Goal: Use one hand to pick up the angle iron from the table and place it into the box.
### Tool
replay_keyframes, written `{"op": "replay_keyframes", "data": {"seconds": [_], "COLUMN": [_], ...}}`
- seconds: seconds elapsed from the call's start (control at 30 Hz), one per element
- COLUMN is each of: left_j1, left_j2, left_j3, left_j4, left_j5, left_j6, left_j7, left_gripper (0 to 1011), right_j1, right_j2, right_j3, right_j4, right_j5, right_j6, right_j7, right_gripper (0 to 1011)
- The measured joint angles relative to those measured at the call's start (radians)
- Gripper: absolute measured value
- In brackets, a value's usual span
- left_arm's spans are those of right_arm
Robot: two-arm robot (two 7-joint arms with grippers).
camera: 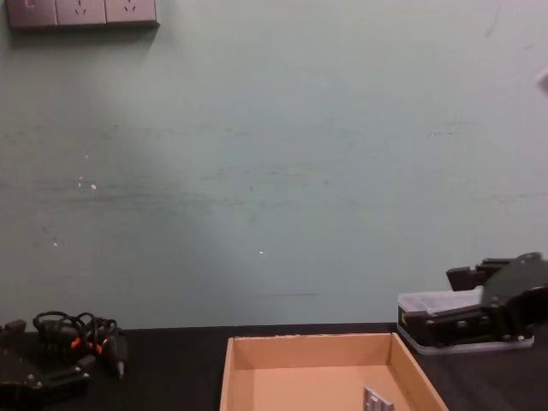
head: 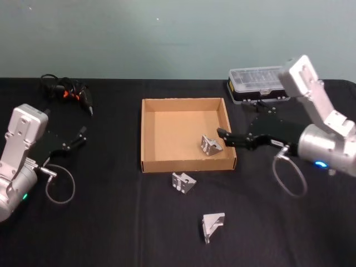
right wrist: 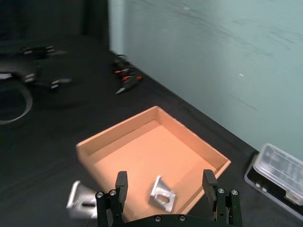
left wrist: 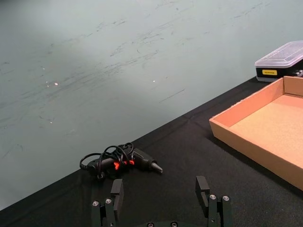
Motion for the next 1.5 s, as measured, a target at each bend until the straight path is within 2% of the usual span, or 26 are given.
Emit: {"op": "replay_keyframes", "data": {"seconds": [0.1, 0.13, 0.2, 0.23, 0.33, 0.37, 0.5, 0.67, 0.73, 0.77, 0.93, 1.2, 1.5], "left_j1": [0.0, 0.0, 0.0, 0.0, 0.0, 0.0, 0.0, 0.0, 0.0, 0.0, 0.0, 0.0, 0.0], "left_j2": [0.0, 0.0, 0.0, 0.0, 0.0, 0.0, 0.0, 0.0, 0.0, 0.0, 0.0, 0.0, 0.0], "left_j3": [0.0, 0.0, 0.0, 0.0, 0.0, 0.0, 0.0, 0.0, 0.0, 0.0, 0.0, 0.0, 0.0], "left_j4": [0.0, 0.0, 0.0, 0.0, 0.0, 0.0, 0.0, 0.0, 0.0, 0.0, 0.0, 0.0, 0.0], "left_j5": [0.0, 0.0, 0.0, 0.0, 0.0, 0.0, 0.0, 0.0, 0.0, 0.0, 0.0, 0.0, 0.0], "left_j6": [0.0, 0.0, 0.0, 0.0, 0.0, 0.0, 0.0, 0.0, 0.0, 0.0, 0.0, 0.0, 0.0], "left_j7": [0.0, 0.0, 0.0, 0.0, 0.0, 0.0, 0.0, 0.0, 0.0, 0.0, 0.0, 0.0, 0.0], "left_gripper": [1000, 1000, 1000, 1000, 1000, 1000, 1000, 1000, 1000, 1000, 1000, 1000, 1000], "right_j1": [-0.001, -0.002, -0.004, -0.004, 0.0, 0.0, 0.012, 0.026, 0.034, 0.034, 0.056, 0.091, 0.125], "right_j2": [0.042, 0.073, 0.112, 0.112, 0.183, 0.183, 0.251, 0.284, 0.293, 0.293, 0.298, 0.278, 0.25], "right_j3": [-0.003, -0.004, -0.006, -0.006, -0.018, -0.018, -0.048, -0.084, -0.106, -0.106, -0.162, -0.239, -0.297], "right_j4": [-0.016, -0.025, -0.035, -0.035, -0.044, -0.044, -0.043, -0.035, -0.027, -0.027, -0.002, 0.051, 0.088], "right_j5": [0.014, 0.025, 0.039, 0.039, 0.062, 0.062, 0.081, 0.08, 0.076, 0.076, 0.042, 0.002, -0.014], "right_j6": [-0.018, -0.032, -0.053, -0.053, -0.095, -0.095, -0.148, -0.176, -0.186, -0.186, -0.197, -0.206, -0.216], "right_j7": [0.047, 0.083, 0.131, 0.131, 0.226, 0.226, 0.335, 0.396, 0.42, 0.42, 0.445, 0.467, 0.486], "right_gripper": [1003, 1003, 1003, 1003, 1003, 1003, 1003, 1003, 1003, 1003, 1003, 1003, 1003]}}
